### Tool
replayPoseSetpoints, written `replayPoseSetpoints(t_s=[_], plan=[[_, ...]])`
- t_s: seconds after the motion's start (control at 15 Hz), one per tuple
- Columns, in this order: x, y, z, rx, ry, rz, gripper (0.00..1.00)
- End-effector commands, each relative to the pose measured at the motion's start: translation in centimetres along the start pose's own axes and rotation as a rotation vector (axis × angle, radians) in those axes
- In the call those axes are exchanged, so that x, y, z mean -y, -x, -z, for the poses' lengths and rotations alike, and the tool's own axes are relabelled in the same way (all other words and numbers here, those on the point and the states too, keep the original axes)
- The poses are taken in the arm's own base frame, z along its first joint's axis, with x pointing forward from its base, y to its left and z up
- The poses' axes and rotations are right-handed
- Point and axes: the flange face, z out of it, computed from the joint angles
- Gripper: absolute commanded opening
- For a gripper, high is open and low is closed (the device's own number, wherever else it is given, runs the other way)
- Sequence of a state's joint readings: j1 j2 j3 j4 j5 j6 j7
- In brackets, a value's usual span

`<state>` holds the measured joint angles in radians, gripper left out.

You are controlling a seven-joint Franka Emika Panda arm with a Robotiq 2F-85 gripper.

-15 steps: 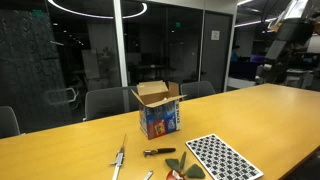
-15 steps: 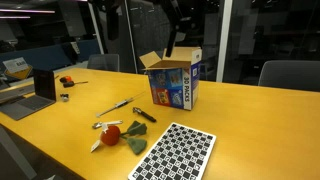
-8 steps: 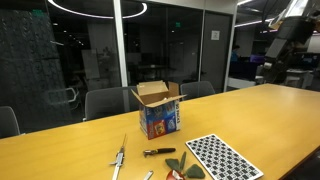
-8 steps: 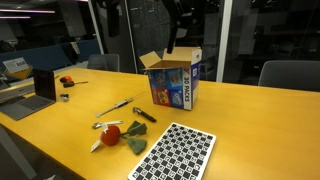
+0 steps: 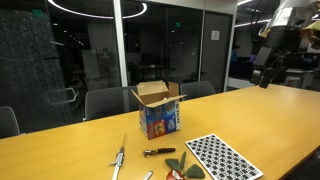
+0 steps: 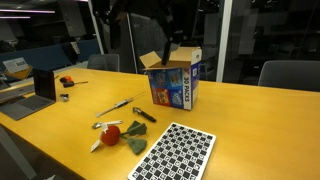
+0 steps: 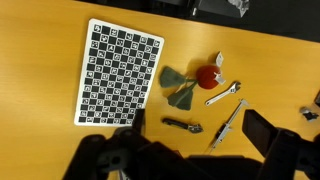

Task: Put the fluffy toy inside the box.

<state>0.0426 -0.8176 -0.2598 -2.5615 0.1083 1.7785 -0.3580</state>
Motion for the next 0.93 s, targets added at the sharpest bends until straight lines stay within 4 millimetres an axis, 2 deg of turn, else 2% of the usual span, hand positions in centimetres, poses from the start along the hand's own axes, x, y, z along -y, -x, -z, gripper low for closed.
replayPoseSetpoints(t_s=[0.0, 0.27, 0.53, 0.87], plan=[[2.4, -4.5, -3.8, 0.072, 0.016, -0.162, 1.00], [6.7, -8.8, -10.7, 0.191, 0.027, -0.354, 1.00], [10.1, -11.9, -17.8, 0.271, 0.020, -0.567, 1.00], [12.1, -13.1, -25.0, 0.359, -0.005, -0.808, 1.00]])
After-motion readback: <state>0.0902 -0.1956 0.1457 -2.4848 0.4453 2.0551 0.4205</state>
